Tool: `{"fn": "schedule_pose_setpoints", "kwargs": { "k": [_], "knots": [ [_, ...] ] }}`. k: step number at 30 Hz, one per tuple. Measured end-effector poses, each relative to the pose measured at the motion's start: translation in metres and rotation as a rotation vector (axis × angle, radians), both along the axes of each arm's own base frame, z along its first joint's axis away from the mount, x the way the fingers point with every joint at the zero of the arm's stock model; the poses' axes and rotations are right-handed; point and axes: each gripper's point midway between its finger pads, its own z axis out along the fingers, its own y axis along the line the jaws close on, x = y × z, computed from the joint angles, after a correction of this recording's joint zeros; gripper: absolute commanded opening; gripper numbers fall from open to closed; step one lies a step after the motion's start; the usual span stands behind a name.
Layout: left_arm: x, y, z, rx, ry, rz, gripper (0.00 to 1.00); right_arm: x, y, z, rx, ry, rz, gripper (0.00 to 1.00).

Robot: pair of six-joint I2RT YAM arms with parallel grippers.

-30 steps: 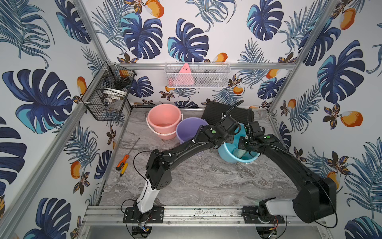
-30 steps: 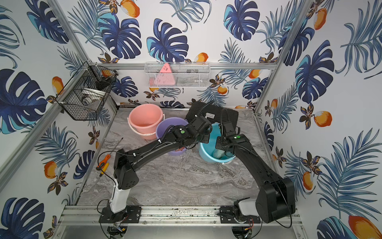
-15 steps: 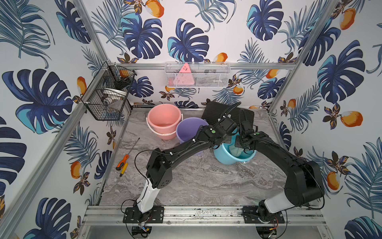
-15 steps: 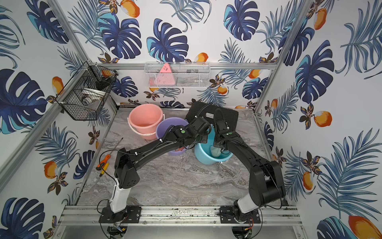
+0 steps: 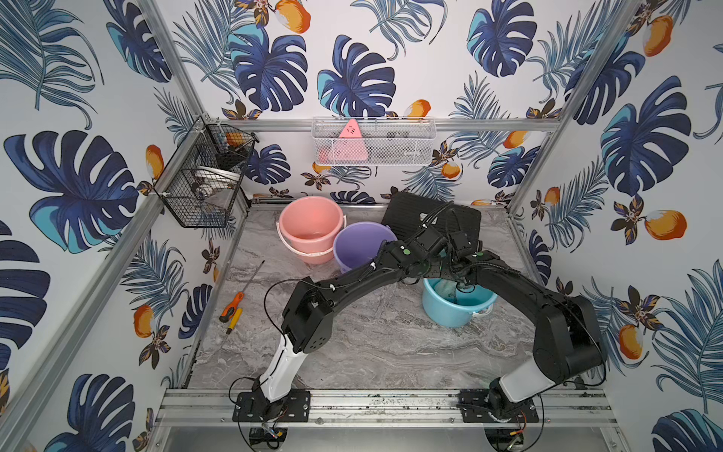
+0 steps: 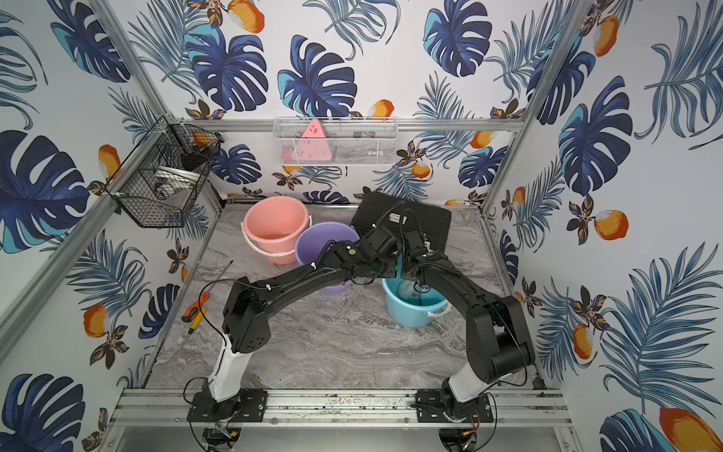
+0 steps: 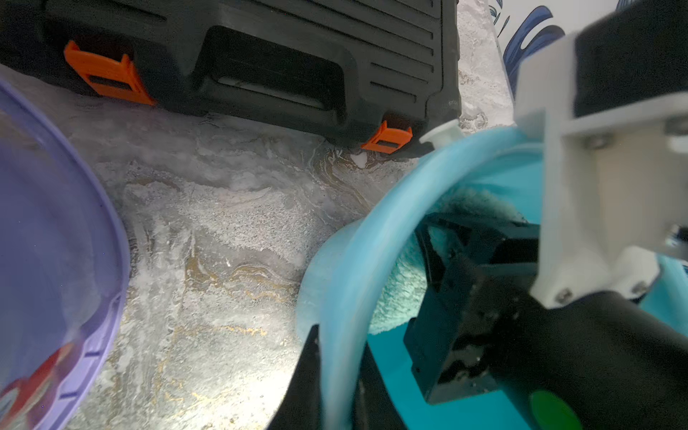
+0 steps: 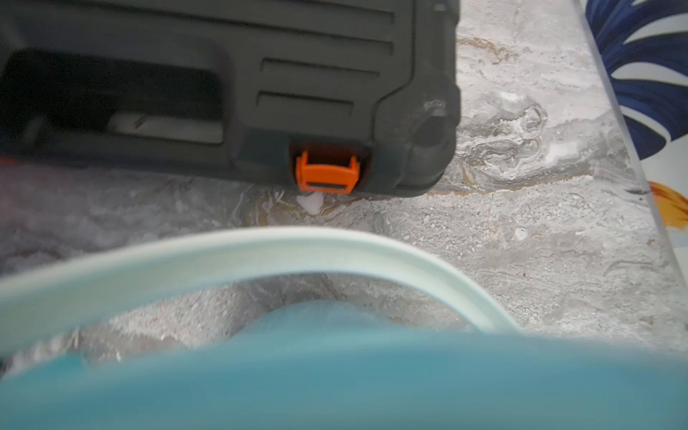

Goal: Wipe the inside of the bucket with a cloth
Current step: Wipe the dirt from the inside of the bucket.

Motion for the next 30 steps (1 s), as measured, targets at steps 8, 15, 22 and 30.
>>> {"fn": "schedule_pose_setpoints", "kwargs": {
  "k": [8,15,22,30],
  "knots": [
    [0.016,-0.007,0.008,-0.105,-0.020,0.088,0.00,0.019,-0.011,-0.022,-0.001,-0.002,-0.077,0.00],
    [0.025,-0.006,0.011,-0.126,-0.043,0.144,0.00,0.024,-0.011,-0.028,0.000,-0.007,-0.085,0.00],
    [0.024,-0.005,0.015,-0.059,-0.068,0.083,0.00,0.009,-0.012,-0.010,0.045,-0.008,-0.075,0.00],
    [0.020,0.006,0.017,0.064,-0.101,-0.004,0.00,-0.035,0.004,0.010,0.131,0.089,-0.005,0.00]
  ]
}}
